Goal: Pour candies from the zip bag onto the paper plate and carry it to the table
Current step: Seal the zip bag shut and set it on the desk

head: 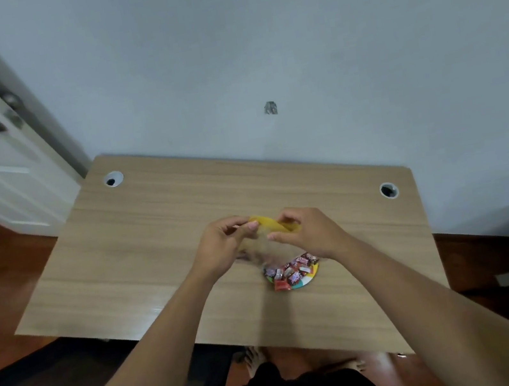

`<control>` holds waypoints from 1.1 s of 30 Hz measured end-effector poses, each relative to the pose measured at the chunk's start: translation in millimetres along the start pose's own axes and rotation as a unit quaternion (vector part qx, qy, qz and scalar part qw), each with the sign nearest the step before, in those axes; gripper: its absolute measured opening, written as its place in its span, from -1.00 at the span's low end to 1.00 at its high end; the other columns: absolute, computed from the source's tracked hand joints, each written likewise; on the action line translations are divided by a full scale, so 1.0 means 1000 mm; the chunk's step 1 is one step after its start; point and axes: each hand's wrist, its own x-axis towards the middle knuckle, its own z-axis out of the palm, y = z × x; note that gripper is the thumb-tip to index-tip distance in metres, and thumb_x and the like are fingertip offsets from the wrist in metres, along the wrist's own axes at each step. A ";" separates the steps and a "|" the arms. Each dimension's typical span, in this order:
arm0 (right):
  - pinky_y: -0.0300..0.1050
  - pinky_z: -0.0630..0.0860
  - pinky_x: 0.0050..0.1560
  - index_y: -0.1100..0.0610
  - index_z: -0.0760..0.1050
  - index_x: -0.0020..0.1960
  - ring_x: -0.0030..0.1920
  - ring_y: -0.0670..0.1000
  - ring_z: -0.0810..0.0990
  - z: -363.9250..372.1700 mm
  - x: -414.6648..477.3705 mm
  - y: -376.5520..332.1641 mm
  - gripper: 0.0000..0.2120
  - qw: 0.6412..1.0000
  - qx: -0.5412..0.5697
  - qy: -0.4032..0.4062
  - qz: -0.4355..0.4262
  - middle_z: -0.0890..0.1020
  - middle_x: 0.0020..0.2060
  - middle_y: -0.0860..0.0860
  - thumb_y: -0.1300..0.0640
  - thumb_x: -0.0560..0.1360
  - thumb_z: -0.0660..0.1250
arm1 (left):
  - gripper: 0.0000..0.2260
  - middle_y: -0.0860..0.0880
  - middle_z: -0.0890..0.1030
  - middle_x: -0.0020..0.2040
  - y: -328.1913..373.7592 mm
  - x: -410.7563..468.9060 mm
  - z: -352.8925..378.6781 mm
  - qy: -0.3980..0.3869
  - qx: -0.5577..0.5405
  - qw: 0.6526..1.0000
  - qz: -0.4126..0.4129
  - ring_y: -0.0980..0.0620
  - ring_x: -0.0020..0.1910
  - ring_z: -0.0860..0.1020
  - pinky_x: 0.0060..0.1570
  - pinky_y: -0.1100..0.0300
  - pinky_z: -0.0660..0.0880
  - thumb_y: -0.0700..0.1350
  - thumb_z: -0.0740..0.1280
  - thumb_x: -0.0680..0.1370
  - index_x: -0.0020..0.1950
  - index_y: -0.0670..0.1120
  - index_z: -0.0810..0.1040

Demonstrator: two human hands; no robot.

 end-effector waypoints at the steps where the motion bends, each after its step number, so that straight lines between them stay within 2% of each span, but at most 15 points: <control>1: -0.07 0.45 -0.13 0.05 0.68 -0.03 -0.23 -0.07 0.57 -0.001 0.003 -0.003 -0.71 1.000 0.000 0.008 -0.007 0.66 -0.27 -0.08 -0.16 0.49 0.57 | -0.85 -0.36 0.76 -0.02 0.002 0.001 -0.001 -0.002 -0.001 1.000 0.005 0.09 -0.16 0.70 -0.10 0.34 0.59 -0.25 0.49 0.60 0.10 -0.31 0.76; 3: -0.12 0.42 -0.17 0.05 0.69 -0.07 -0.27 -0.09 0.56 -0.003 0.007 -0.006 -0.75 1.000 0.011 0.012 -0.008 0.67 -0.31 -0.07 -0.13 0.50 0.57 | -0.84 -0.37 0.76 -0.03 0.006 0.002 -0.005 -0.004 -0.004 1.000 0.010 0.10 -0.17 0.72 -0.08 0.34 0.59 -0.26 0.49 0.61 0.13 -0.31 0.75; 5: -0.20 0.43 -0.18 0.04 0.72 -0.06 -0.25 -0.08 0.62 -0.006 0.009 -0.010 -0.77 1.000 0.016 0.007 -0.014 0.74 -0.26 -0.03 -0.13 0.52 0.56 | -0.84 -0.39 0.75 -0.03 0.009 0.001 -0.009 0.000 -0.018 1.000 0.011 0.06 -0.17 0.73 -0.08 0.31 0.60 -0.27 0.49 0.60 0.14 -0.31 0.73; 7: -0.36 0.41 -0.23 0.03 0.75 -0.04 -0.28 -0.18 0.60 -0.008 0.008 -0.014 -0.80 0.999 0.025 -0.001 -0.020 0.77 -0.23 -0.01 -0.10 0.52 0.56 | -0.86 -0.42 0.74 -0.03 0.012 0.001 -0.012 0.009 -0.029 1.000 0.006 0.05 -0.18 0.73 -0.10 0.32 0.59 -0.27 0.51 0.59 0.10 -0.32 0.73; 10: -0.43 0.42 -0.23 0.05 0.78 -0.01 -0.31 -0.26 0.59 -0.008 0.009 -0.017 -0.85 0.999 0.046 -0.011 -0.018 0.78 -0.23 0.01 -0.03 0.53 0.57 | -0.93 -0.39 0.75 -0.04 0.015 -0.001 -0.014 0.025 -0.018 0.999 0.010 0.13 -0.22 0.69 -0.13 0.37 0.55 -0.26 0.53 0.57 0.01 -0.27 0.74; 11: -0.43 0.43 -0.23 0.05 0.79 0.00 -0.31 -0.26 0.60 -0.007 0.009 -0.018 -0.86 0.998 0.051 -0.014 -0.020 0.79 -0.23 0.02 -0.01 0.53 0.57 | -0.97 -0.37 0.75 -0.05 0.016 -0.001 -0.014 0.031 -0.016 0.999 0.009 0.14 -0.22 0.67 -0.13 0.37 0.55 -0.25 0.53 0.57 -0.03 -0.21 0.74; 14: -0.43 0.44 -0.22 0.03 0.79 0.00 -0.29 -0.24 0.63 -0.006 0.011 -0.020 -0.86 0.998 0.052 -0.016 -0.023 0.79 -0.23 0.02 -0.02 0.53 0.57 | -0.92 -0.30 0.77 -0.07 0.015 -0.001 -0.015 0.047 0.000 0.999 0.014 0.12 -0.21 0.65 -0.12 0.31 0.55 -0.22 0.53 0.58 -0.10 -0.11 0.72; 18: -0.38 0.41 -0.25 0.01 0.77 -0.03 -0.33 -0.26 0.58 -0.003 0.015 -0.024 -0.83 0.998 0.051 -0.012 -0.028 0.75 -0.28 -0.07 -0.08 0.53 0.56 | -0.89 -0.20 0.78 -0.13 0.012 -0.001 -0.014 0.083 0.034 0.996 0.013 0.06 -0.20 0.65 -0.10 0.16 0.54 -0.18 0.51 0.61 -0.10 -0.16 0.70; 23: -0.24 0.42 -0.19 -0.01 0.73 0.00 -0.28 -0.21 0.53 0.004 0.018 -0.033 -0.78 0.997 0.059 -0.011 -0.042 0.70 -0.25 -0.12 -0.15 0.51 0.57 | -0.90 -0.14 0.77 -0.16 0.011 0.003 -0.011 0.114 0.069 0.991 0.013 0.05 -0.23 0.61 -0.14 0.10 0.53 -0.17 0.49 0.61 -0.10 -0.15 0.70; 27: -0.11 0.49 -0.11 -0.02 0.76 0.00 -0.21 -0.13 0.61 0.004 0.023 -0.037 -0.83 0.996 0.085 0.020 -0.031 0.76 -0.19 -0.08 -0.10 0.52 0.56 | -0.95 -0.19 0.80 -0.09 0.012 0.005 -0.010 0.094 0.022 0.995 0.012 -0.11 -0.10 0.72 0.05 -0.04 0.62 -0.21 0.54 0.57 -0.07 -0.18 0.77; 30: -0.18 0.51 -0.08 -0.04 0.78 -0.01 -0.19 -0.22 0.62 0.000 0.025 -0.037 -0.87 0.995 0.096 0.022 -0.019 0.78 -0.17 -0.12 -0.07 0.52 0.57 | -0.95 -0.25 0.79 -0.06 0.016 0.006 -0.009 0.082 -0.011 0.996 0.011 -0.01 -0.08 0.70 0.11 0.01 0.59 -0.27 0.54 0.55 -0.10 -0.16 0.78; 33: -0.24 0.50 -0.11 -0.05 0.79 -0.01 -0.21 -0.25 0.63 -0.002 0.026 -0.037 -0.86 0.995 0.093 0.017 -0.014 0.78 -0.20 -0.19 -0.09 0.51 0.57 | -0.95 -0.24 0.80 -0.07 0.018 0.007 -0.008 0.083 -0.018 0.996 0.007 0.05 -0.09 0.69 0.07 0.08 0.57 -0.26 0.55 0.54 -0.10 -0.15 0.79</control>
